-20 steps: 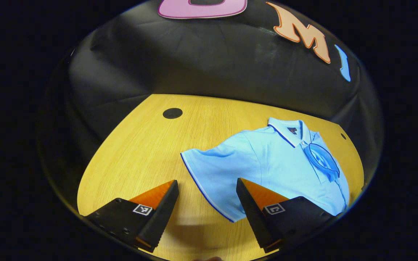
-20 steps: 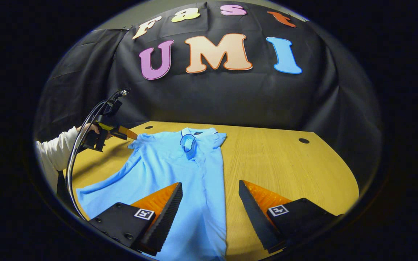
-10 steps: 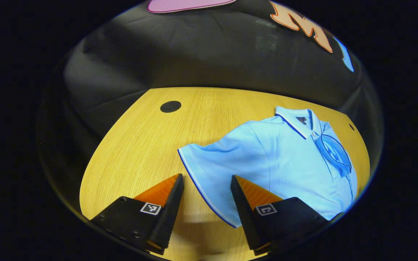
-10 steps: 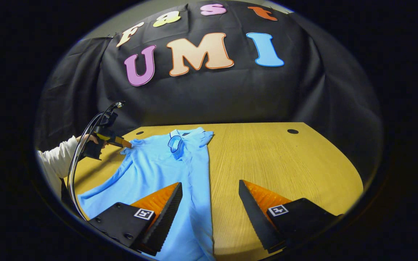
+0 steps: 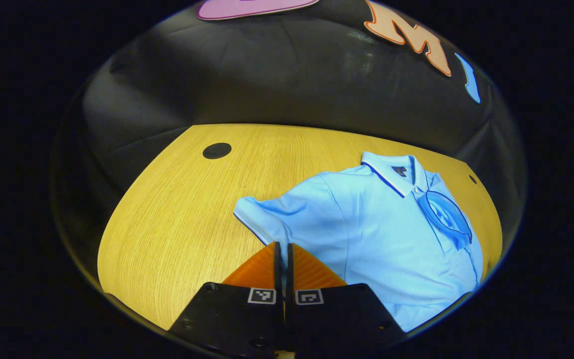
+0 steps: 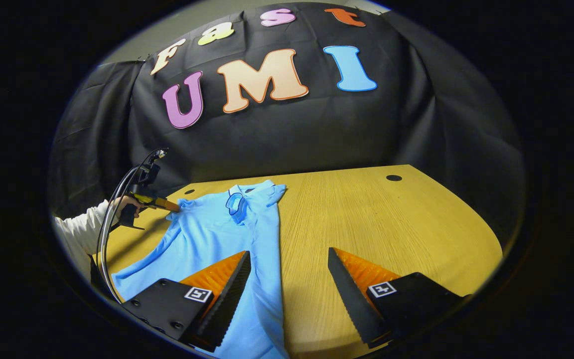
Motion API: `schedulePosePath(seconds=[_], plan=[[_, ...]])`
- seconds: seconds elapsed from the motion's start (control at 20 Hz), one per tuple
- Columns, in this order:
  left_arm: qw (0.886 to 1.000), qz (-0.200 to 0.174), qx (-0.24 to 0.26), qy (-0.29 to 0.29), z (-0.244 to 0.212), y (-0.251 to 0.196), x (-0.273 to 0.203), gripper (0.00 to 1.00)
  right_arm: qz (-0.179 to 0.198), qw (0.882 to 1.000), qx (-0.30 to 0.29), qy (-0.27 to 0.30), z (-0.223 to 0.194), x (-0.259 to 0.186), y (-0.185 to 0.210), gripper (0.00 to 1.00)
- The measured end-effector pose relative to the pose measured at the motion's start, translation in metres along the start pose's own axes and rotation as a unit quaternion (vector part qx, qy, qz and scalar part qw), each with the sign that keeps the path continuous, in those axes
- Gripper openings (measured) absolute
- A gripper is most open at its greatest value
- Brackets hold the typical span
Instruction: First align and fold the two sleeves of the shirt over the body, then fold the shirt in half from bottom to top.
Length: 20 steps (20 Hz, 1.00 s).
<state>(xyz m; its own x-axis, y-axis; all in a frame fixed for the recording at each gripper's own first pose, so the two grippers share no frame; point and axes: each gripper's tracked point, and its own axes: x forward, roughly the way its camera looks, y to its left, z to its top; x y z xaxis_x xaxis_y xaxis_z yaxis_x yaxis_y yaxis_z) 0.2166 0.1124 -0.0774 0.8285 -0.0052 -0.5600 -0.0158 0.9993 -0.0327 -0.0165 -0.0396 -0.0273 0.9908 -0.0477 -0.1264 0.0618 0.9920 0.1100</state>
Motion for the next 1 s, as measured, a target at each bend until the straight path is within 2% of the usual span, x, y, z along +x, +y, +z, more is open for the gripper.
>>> schedulePosePath(seconds=[0.15,0.3,0.45,0.6,0.85,1.0], plan=[[1.0,-0.012,-0.007,-0.009,0.007,-0.009,-0.006,0.0,0.0,1.0,0.0,0.003,-0.001,-0.001,-0.001,0.98],[0.999,-0.033,0.002,-0.035,0.031,-0.038,-0.021,0.0,0.003,1.0,0.001,0.005,-0.005,-0.005,0.0,0.98],[0.995,-0.061,0.04,-0.062,0.061,-0.084,-0.038,0.0,0.003,1.0,-0.002,0.006,-0.006,-0.008,-0.002,0.98],[0.988,-0.082,0.106,-0.076,0.077,-0.133,-0.041,0.0,0.007,1.0,0.003,0.01,-0.011,-0.009,0.0,0.98],[0.974,-0.112,0.182,-0.07,0.066,-0.208,-0.023,0.0,0.002,1.0,0.004,0.014,-0.015,-0.016,-0.004,0.98],[0.971,-0.122,0.199,-0.06,0.06,-0.237,-0.013,0.0,0.001,1.0,0.004,0.019,-0.019,-0.019,-0.004,0.98]])
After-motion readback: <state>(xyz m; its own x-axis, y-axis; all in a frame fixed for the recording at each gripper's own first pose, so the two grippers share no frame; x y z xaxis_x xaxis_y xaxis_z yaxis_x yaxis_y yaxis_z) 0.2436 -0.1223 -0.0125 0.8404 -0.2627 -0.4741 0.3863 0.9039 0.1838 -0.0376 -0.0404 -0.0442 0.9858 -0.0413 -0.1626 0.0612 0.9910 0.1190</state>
